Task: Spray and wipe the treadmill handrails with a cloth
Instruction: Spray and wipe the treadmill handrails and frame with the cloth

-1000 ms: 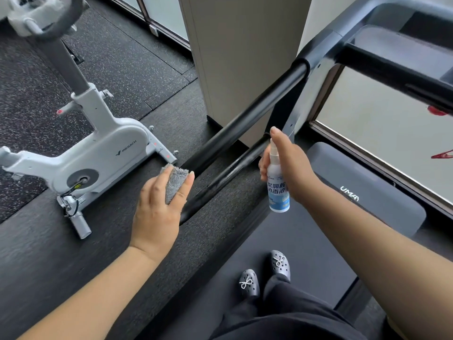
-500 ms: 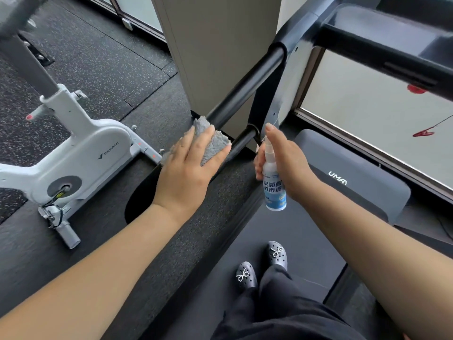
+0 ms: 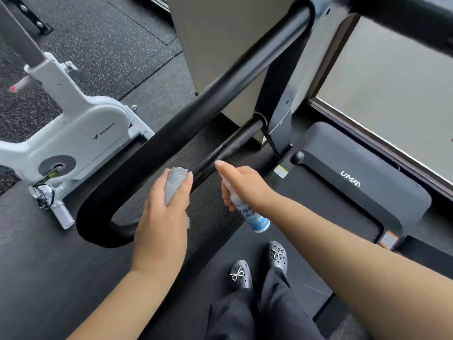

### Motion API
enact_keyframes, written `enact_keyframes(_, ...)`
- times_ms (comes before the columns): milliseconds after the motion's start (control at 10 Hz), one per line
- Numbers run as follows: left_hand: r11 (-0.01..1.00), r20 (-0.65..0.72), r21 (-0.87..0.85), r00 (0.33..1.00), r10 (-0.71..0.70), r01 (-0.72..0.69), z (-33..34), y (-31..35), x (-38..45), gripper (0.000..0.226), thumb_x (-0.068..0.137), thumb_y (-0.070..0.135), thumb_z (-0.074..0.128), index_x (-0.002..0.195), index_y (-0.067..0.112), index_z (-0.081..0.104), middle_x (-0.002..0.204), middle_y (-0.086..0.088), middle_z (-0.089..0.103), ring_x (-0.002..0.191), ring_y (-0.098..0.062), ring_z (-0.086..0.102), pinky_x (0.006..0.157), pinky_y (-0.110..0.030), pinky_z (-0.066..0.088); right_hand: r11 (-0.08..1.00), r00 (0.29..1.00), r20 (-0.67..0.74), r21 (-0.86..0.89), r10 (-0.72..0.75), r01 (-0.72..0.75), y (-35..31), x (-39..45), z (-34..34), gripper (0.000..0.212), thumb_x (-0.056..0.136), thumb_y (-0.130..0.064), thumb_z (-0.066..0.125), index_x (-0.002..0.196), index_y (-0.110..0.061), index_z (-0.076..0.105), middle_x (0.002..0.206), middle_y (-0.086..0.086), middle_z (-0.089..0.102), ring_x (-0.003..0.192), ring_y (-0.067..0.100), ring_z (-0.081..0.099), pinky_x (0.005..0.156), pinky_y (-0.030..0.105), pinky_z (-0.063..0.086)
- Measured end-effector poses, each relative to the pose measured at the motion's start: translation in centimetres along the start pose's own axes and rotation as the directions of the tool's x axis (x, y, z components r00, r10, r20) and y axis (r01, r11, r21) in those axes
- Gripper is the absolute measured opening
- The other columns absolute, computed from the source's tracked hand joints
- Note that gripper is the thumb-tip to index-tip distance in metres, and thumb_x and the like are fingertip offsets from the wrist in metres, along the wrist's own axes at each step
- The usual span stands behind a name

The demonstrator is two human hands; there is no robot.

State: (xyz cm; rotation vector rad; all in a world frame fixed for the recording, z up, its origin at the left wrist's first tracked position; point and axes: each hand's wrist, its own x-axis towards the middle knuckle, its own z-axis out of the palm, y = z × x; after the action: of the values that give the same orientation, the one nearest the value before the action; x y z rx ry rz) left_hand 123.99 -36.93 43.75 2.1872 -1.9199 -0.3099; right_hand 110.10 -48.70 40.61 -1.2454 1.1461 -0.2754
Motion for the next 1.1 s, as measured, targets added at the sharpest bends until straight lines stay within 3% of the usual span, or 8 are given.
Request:
enact_keyframes(100,0.997,-0.019,-0.029,0.997,-0.070,0.070,-0.7,0.3,-2.9,0.041,0.098,0.042,0.030,0.139,0.049,0.028,0.143,0.036,0.018,0.125,0.025,0.017,0.101,-0.008,0.023,0.999,0.995,0.102,-0.042,0.018,-0.014,1.0,2.0,3.4,0.071,0.086,-0.066,0.039,0.043,-0.011,0.052,0.048,0.015,0.057,0.042,0.020,0.054,0.064,0.032,0.050)
enact_keyframes(200,0.954,-0.020,-0.205,0.974,-0.226,0.217,-1.0,0.3,-4.5,0.063,0.094,0.011,0.048,0.131,0.060,0.034,0.141,0.037,0.015,0.111,0.020,0.038,0.090,-0.014,0.034,1.000,0.993,0.119,-0.006,0.005,-0.004,0.8,3.3,5.1,0.066,0.094,-0.051,0.039,0.044,-0.009,0.049,0.051,0.020,0.055,0.039,0.021,0.051,0.058,0.027,0.047)
enact_keyframes(300,0.944,-0.050,-0.206,0.960,-0.275,0.259,-1.0,-0.5,-4.3,0.069,0.087,-0.006,0.051,0.138,0.039,0.041,0.149,0.021,0.013,0.109,0.010,0.040,0.095,-0.025,0.042,1.000,0.996,0.083,0.006,-0.029,0.029,1.0,4.1,5.0,0.065,0.095,-0.047,0.039,0.045,-0.007,0.048,0.052,0.023,0.052,0.041,0.022,0.049,0.057,0.026,0.046)
enact_keyframes(400,0.936,-0.012,-0.184,0.952,-0.306,0.299,-0.8,-0.7,-3.8,0.073,0.082,-0.014,0.053,0.141,0.027,0.041,0.151,-0.002,0.017,0.112,-0.012,0.049,0.094,-0.043,0.049,0.999,0.995,0.090,-0.002,-0.032,0.032,1.3,4.6,4.4,0.068,0.093,-0.051,0.039,0.046,-0.003,0.051,0.052,0.024,0.052,0.041,0.021,0.050,0.059,0.027,0.044)
enact_keyframes(600,0.937,-0.007,-0.148,0.947,-0.322,0.317,-1.0,-0.2,-3.2,0.075,0.079,-0.016,0.054,0.140,0.025,0.042,0.150,-0.008,0.021,0.110,-0.022,0.055,0.089,-0.046,0.051,0.998,0.992,0.117,-0.025,-0.047,0.050,1.3,4.7,3.8,0.068,0.094,-0.048,0.038,0.047,0.000,0.052,0.052,0.024,0.053,0.040,0.017,0.050,0.062,0.029,0.043)
enact_keyframes(800,0.948,-0.017,-0.124,0.954,-0.298,0.294,-1.0,0.1,-2.5,0.073,0.081,-0.014,0.055,0.141,0.026,0.041,0.149,-0.008,0.021,0.113,-0.021,0.053,0.089,-0.045,0.051,0.994,0.992,0.111,-0.090,-0.056,0.066,1.2,5.0,3.1,0.069,0.094,-0.047,0.036,0.038,-0.009,0.049,0.050,0.023,0.055,0.040,0.018,0.051,0.066,0.035,0.051)
enact_keyframes(900,0.955,-0.017,-0.084,0.958,-0.286,0.284,-0.7,0.1,-2.2,0.069,0.084,-0.008,0.056,0.142,0.026,0.039,0.149,-0.010,0.020,0.126,-0.030,0.045,0.095,-0.048,0.048,0.994,0.995,0.090,-0.094,-0.041,0.050,1.3,5.3,2.5,0.070,0.094,-0.049,0.037,0.040,-0.007,0.051,0.053,0.028,0.056,0.041,0.019,0.053,0.065,0.034,0.051)
enact_keyframes(1100,0.960,0.013,-0.087,0.964,-0.267,0.267,0.1,0.3,-1.4,0.067,0.086,-0.004,0.054,0.142,0.027,0.038,0.150,-0.008,0.019,0.126,-0.030,0.047,0.094,-0.049,0.048,0.998,1.000,0.016,-0.067,0.004,-0.003,1.8,6.1,-0.4,0.065,0.092,-0.047,0.039,0.043,-0.007,0.052,0.055,0.024,0.057,0.042,0.020,0.054,0.063,0.031,0.049)
